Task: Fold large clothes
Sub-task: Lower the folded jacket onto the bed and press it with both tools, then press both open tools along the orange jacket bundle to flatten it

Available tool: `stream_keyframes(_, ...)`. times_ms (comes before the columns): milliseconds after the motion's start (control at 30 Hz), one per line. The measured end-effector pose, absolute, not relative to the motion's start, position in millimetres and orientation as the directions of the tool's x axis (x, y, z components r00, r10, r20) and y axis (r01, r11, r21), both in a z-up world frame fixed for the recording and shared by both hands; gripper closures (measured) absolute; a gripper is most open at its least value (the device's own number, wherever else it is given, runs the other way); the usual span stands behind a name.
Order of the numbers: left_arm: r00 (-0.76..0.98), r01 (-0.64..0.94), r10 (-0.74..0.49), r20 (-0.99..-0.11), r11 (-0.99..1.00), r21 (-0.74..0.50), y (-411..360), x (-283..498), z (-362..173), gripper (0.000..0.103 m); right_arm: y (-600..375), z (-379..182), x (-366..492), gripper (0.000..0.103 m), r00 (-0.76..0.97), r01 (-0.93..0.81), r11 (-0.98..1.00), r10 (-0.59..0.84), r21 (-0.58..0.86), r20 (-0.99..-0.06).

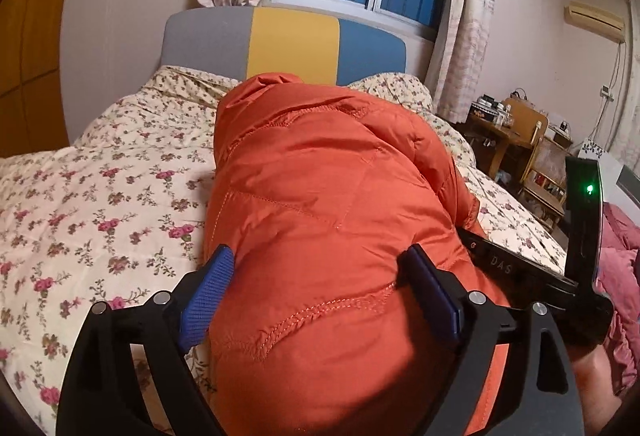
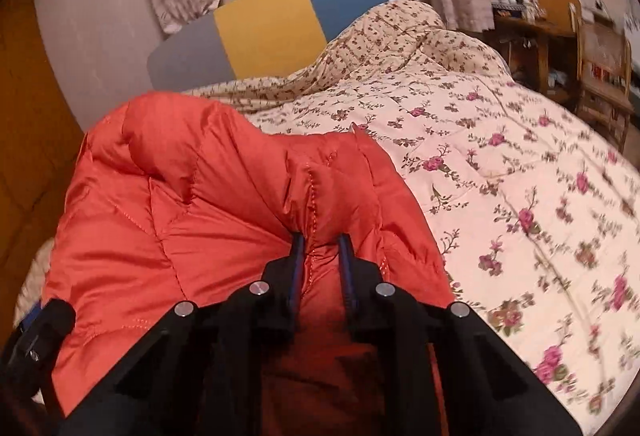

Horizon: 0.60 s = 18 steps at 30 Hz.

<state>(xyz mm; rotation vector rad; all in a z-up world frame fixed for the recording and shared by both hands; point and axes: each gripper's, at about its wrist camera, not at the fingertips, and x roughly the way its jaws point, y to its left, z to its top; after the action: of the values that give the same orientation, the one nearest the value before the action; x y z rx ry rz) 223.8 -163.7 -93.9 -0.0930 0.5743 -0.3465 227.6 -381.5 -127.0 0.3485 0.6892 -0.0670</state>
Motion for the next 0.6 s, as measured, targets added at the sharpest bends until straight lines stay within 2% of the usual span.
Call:
stream_keyframes(67,0.772,0.289,-0.351,-0.530,0.936,-0.200,-159,227,-93,0.016,-382,-116,225,0.082,0.770,0.145,0.943,0.083,0.300,-0.632)
stream_keyframes(133,0.772,0.270,-0.342,-0.535,0.939,-0.212,-152,233,-89,0.016,-388,-102,220,0.072,0.779,0.130,0.932,0.115,0.338,-0.617)
stream_keyframes(333,0.812,0.192,-0.250,-0.528,0.968,-0.162,-148,263,-65,0.016,-375,-50,215,0.072,0.828,0.028,0.945,0.161,0.326,-0.537)
stream_keyframes(467,0.825,0.137,-0.167,-0.541,0.986,-0.095,-159,290,-52,0.016,-356,-46,245,0.073,0.798,-0.044,0.955,0.210,0.293,-0.565)
stream_keyframes(600,0.792,0.125,-0.112,-0.601,0.992,-0.020,-181,324,-52,0.016,-355,-66,280,0.079,0.774,-0.037,0.976,0.164,0.214,-0.612)
